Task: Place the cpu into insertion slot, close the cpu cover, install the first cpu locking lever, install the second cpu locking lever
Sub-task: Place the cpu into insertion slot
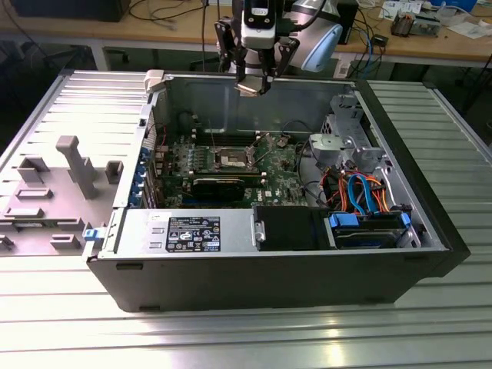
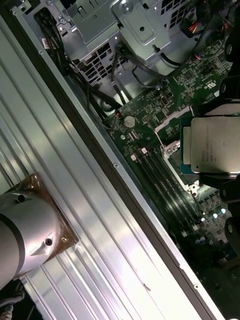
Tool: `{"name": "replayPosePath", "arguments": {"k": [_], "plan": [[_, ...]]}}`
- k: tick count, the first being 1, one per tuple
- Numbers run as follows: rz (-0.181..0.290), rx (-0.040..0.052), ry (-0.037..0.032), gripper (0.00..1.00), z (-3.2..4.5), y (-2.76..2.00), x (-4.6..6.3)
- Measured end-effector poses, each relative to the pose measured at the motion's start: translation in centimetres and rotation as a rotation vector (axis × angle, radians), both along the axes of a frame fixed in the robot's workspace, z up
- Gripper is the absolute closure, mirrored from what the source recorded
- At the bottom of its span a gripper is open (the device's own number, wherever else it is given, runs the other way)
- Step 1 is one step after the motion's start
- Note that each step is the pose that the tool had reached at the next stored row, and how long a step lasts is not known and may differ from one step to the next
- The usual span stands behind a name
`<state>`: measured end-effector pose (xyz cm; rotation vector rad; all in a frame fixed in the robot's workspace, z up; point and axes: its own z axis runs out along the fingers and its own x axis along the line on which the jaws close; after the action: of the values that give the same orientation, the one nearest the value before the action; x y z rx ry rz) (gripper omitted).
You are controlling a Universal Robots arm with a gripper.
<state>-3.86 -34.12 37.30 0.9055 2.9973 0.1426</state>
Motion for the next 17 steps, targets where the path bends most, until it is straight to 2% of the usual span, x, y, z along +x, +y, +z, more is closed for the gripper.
{"name": "replayPosePath", "arguments": {"k": [17], "plan": [[-0.064,0.0,0.0,0.45,-0.02,0.0,-0.22]]}}
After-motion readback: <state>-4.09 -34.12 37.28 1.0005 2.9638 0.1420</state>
